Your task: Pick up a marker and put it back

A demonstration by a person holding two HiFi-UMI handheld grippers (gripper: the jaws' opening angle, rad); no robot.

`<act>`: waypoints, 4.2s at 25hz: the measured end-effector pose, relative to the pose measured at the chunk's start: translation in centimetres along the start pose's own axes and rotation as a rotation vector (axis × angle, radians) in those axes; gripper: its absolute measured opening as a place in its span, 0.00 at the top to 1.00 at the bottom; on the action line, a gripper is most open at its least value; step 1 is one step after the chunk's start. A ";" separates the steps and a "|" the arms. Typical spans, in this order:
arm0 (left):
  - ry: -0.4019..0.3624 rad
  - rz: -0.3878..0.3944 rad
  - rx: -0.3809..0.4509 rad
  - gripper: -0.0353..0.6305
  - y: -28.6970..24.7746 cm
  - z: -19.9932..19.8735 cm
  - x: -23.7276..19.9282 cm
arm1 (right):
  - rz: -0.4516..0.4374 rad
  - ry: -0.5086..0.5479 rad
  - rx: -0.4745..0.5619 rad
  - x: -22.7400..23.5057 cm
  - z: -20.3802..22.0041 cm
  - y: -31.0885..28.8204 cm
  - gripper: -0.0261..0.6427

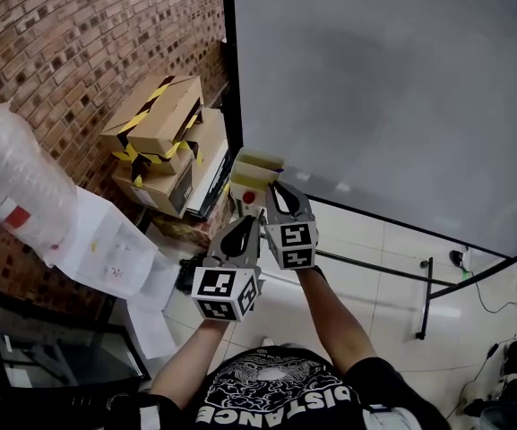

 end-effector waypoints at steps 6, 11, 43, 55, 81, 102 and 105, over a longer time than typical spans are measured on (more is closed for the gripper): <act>-0.001 -0.004 0.007 0.94 0.7 -0.2 0.3 | 0.032 0.001 0.070 0.6 -2.5 1.4 0.91; -0.001 -0.004 0.011 0.94 1.9 -0.4 0.5 | 0.063 0.014 0.127 0.9 -5.1 3.2 0.91; -0.050 0.052 0.107 0.94 15.3 -2.3 5.1 | 0.157 0.047 0.283 -6.9 -15.7 21.5 0.91; -0.083 0.072 0.157 0.94 18.0 -2.6 7.1 | 0.170 0.054 0.246 -9.0 -14.7 24.9 0.91; -0.070 0.071 0.126 0.94 11.7 -2.9 5.6 | 0.166 0.048 0.242 -5.2 -13.2 18.4 0.91; -0.060 0.004 0.115 0.94 4.4 -3.1 2.4 | 0.058 0.071 0.219 -1.3 -4.4 7.5 0.91; -0.066 0.001 0.113 0.94 3.7 -3.1 2.0 | 0.069 0.069 0.240 -1.1 -7.8 7.1 0.91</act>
Point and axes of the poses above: the fingertips, and each gripper's own axes: y backward along the fingers, x to its right, z out of its underside, the point moved 2 cm from there along y, backward along the fingers, and after that the axes turned 12 degrees about y, right-handed, at the moved point
